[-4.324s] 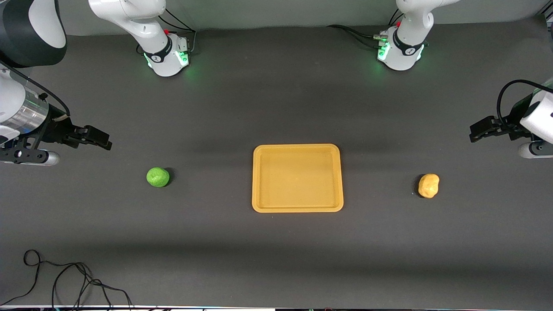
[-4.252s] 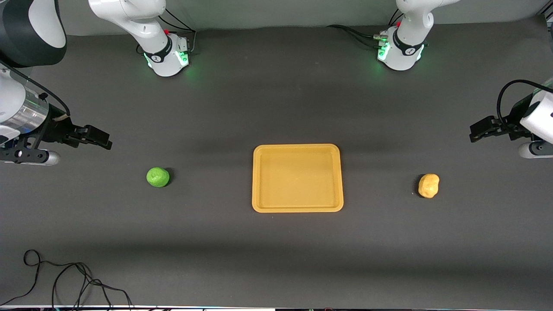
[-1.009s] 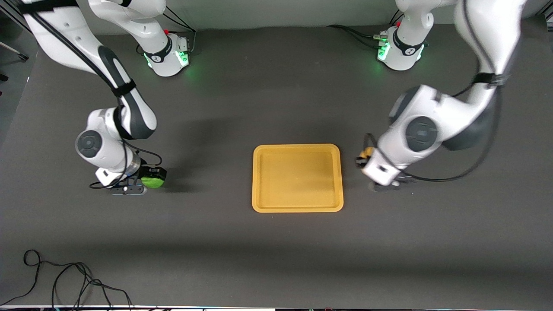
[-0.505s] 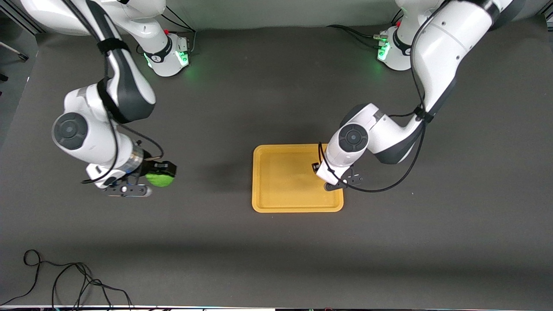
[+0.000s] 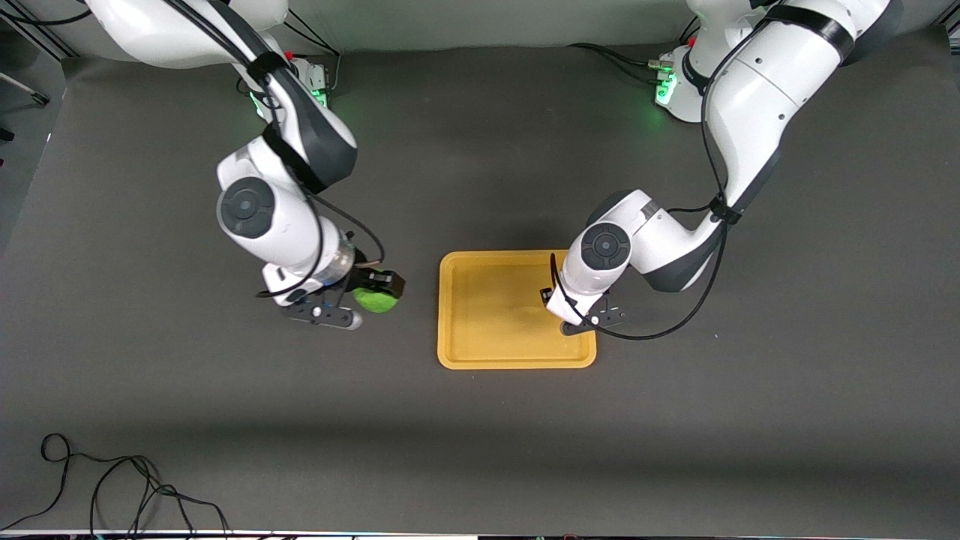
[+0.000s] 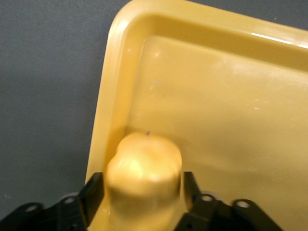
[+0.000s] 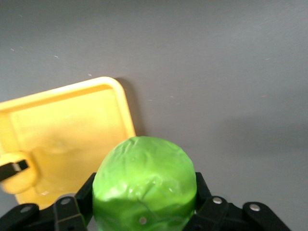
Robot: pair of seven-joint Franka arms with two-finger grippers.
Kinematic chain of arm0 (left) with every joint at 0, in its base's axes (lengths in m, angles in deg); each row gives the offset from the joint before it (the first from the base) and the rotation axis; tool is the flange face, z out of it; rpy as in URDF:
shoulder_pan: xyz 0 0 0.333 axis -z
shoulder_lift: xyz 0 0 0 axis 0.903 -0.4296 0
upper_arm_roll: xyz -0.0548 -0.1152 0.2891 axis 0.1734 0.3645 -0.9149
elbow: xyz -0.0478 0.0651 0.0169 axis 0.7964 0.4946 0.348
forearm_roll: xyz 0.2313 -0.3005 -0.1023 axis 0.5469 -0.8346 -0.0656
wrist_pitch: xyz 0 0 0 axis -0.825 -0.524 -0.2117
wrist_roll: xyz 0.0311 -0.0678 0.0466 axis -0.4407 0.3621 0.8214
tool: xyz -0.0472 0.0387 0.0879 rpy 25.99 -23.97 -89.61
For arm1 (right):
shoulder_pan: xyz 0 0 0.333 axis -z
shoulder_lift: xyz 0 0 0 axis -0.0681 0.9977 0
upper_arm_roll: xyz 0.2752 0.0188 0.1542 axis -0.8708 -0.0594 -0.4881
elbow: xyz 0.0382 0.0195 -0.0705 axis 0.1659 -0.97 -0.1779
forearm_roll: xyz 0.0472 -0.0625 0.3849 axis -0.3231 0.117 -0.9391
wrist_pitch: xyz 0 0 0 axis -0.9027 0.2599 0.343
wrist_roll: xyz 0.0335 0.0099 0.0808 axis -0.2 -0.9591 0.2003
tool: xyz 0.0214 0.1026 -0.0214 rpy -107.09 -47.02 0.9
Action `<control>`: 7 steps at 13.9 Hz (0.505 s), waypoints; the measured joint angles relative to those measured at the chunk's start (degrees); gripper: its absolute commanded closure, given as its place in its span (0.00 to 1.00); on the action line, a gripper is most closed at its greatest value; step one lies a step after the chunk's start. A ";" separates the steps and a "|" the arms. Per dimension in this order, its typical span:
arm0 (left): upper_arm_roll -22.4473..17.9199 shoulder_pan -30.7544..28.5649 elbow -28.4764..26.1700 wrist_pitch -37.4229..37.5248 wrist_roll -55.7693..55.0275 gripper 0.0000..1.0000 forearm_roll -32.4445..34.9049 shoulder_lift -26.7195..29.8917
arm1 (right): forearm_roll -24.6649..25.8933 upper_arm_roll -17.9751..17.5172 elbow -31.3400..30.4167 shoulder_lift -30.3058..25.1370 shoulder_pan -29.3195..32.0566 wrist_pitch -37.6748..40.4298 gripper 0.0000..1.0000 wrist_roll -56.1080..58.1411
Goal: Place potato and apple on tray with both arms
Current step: 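Carry the potato to the tray with the left gripper while the right gripper lifts, then release the potato on the tray and withdraw the left gripper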
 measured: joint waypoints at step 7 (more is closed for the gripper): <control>-0.98 -2.94 2.16 5.54 6.51 0.00 1.12 4.61 | 25.26 -9.74 7.16 16.00 -2.05 -8.87 0.74 -35.34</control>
